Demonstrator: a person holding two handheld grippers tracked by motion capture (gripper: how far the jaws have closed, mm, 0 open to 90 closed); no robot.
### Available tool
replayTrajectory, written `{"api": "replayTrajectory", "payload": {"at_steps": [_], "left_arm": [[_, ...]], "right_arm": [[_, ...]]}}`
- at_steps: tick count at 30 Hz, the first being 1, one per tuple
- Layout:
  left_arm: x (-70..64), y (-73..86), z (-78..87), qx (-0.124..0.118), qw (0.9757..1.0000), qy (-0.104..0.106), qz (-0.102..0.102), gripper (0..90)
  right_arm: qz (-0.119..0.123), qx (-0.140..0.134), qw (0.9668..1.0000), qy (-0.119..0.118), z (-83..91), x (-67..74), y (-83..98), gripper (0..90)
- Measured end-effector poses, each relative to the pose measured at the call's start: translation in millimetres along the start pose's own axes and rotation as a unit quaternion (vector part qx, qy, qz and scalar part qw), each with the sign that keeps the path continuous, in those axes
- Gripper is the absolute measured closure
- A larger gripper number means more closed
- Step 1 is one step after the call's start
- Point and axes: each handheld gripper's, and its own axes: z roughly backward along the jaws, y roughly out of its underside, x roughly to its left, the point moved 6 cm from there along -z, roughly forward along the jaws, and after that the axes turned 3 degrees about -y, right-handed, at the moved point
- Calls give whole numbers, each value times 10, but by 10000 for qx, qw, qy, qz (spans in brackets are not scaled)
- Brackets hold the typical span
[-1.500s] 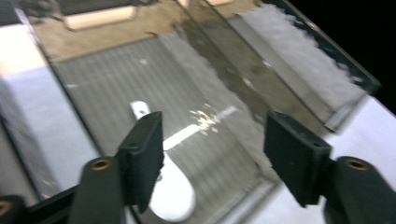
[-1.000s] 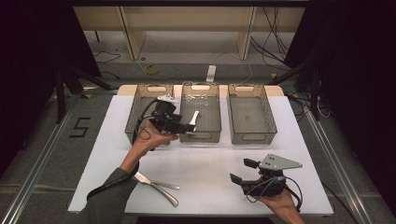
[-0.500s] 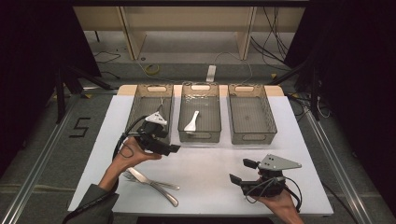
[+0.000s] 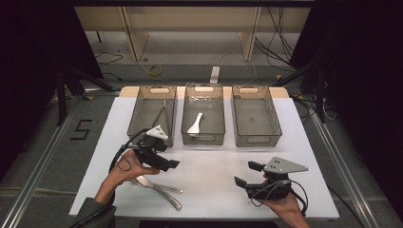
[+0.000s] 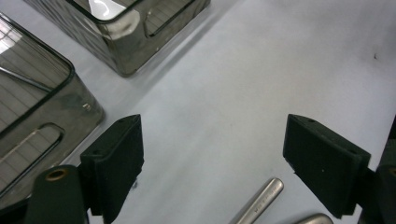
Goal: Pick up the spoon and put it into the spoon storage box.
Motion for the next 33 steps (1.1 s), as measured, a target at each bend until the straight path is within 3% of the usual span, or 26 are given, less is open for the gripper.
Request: {"api": "replayTrajectory", "payload": {"at_steps": [8, 13, 27, 33], "left_arm": [[-66, 111, -71, 355, 9989, -141, -253, 184], [-90, 198, -105, 575, 9974, -125, -426, 184], [-175, 315, -102, 684, 9961, -33, -562, 175], [-189, 338, -72, 661, 9964, 7, -523, 172]], "right_arm": [[-29, 17, 10000, 6, 4, -24, 7, 245], [-13, 32, 10000, 3, -4, -16, 9, 245], [-10, 36, 10000, -16, -7, -16, 12, 245], [-4, 40, 10000, -30, -8, -14, 12, 245]]}}
